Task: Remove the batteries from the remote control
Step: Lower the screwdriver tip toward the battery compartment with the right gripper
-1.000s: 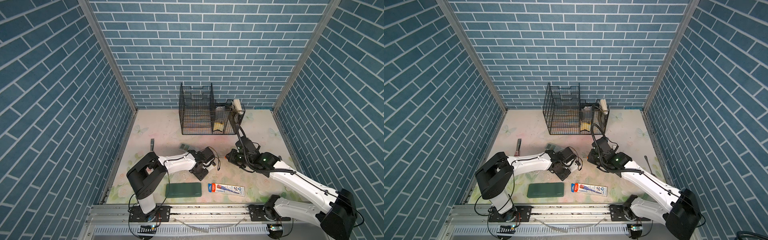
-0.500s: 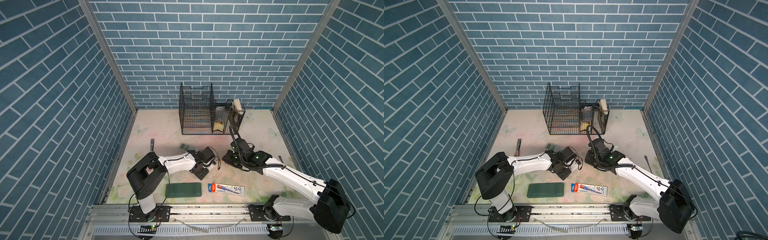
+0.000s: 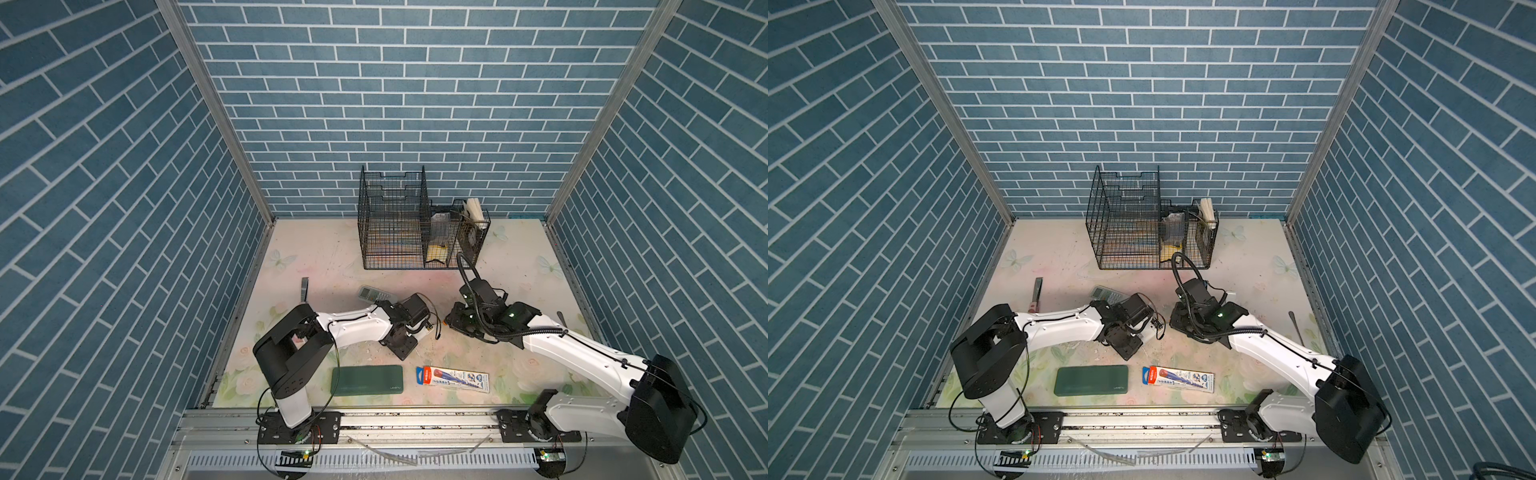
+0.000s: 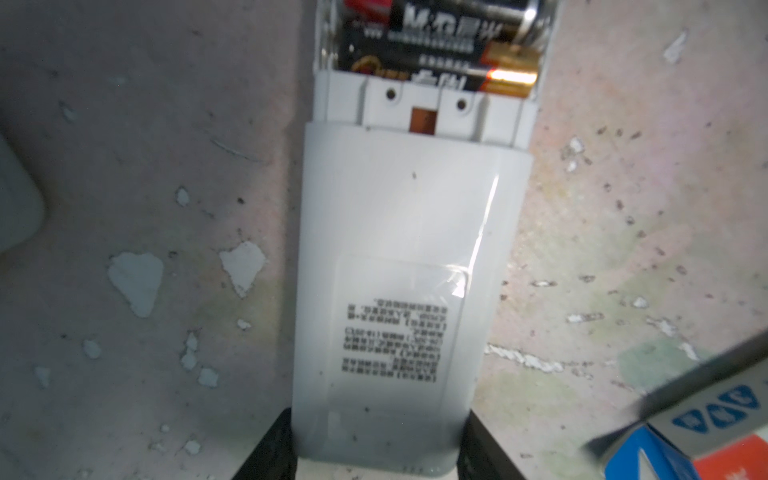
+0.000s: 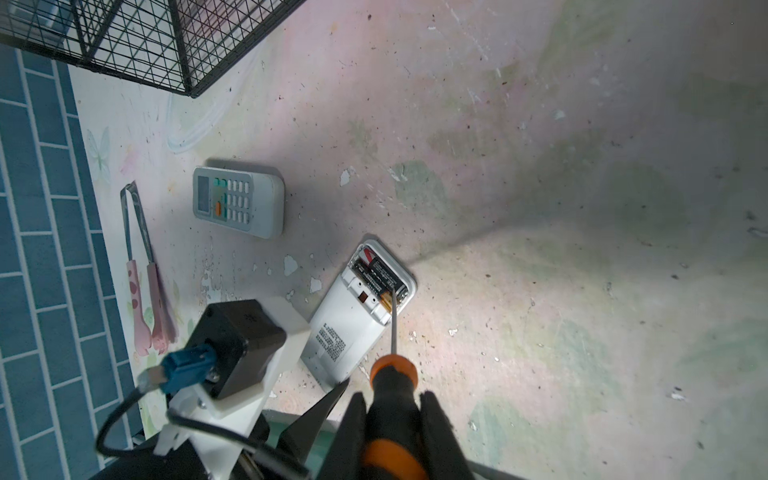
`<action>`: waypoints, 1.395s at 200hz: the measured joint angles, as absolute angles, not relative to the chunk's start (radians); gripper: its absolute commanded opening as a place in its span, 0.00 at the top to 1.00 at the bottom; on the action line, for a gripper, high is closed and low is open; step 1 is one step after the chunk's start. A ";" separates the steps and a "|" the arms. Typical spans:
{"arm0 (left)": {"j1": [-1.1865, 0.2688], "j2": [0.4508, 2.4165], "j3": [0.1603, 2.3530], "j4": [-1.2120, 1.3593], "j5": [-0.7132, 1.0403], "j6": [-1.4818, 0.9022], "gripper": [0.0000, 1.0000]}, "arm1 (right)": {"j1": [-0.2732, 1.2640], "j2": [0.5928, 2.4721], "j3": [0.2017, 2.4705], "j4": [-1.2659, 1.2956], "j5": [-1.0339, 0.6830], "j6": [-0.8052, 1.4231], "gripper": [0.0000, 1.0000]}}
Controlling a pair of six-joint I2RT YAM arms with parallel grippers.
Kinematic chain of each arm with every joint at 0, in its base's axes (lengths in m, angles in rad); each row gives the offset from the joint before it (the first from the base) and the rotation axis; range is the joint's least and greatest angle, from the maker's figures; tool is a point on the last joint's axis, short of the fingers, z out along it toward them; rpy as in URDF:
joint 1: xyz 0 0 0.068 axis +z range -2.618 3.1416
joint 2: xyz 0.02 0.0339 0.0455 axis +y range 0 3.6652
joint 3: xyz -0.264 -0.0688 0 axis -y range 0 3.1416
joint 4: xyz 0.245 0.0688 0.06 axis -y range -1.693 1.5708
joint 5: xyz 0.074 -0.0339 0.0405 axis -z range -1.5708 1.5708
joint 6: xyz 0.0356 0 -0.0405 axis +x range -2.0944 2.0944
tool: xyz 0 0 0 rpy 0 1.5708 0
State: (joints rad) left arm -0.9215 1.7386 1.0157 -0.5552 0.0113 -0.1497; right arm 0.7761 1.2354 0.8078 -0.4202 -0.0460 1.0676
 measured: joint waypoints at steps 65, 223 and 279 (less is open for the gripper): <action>-0.921 1.737 1.011 -0.550 0.012 -0.150 0.61 | 0.780 1.236 0.782 -0.402 -0.046 1.081 1.00; -0.925 1.728 0.998 -0.535 0.012 -0.194 0.63 | 0.797 1.237 0.770 -0.377 -0.033 1.150 1.00; -0.929 1.725 0.993 -0.525 0.011 -0.213 0.63 | 0.805 1.238 0.768 -0.372 -0.021 1.184 1.00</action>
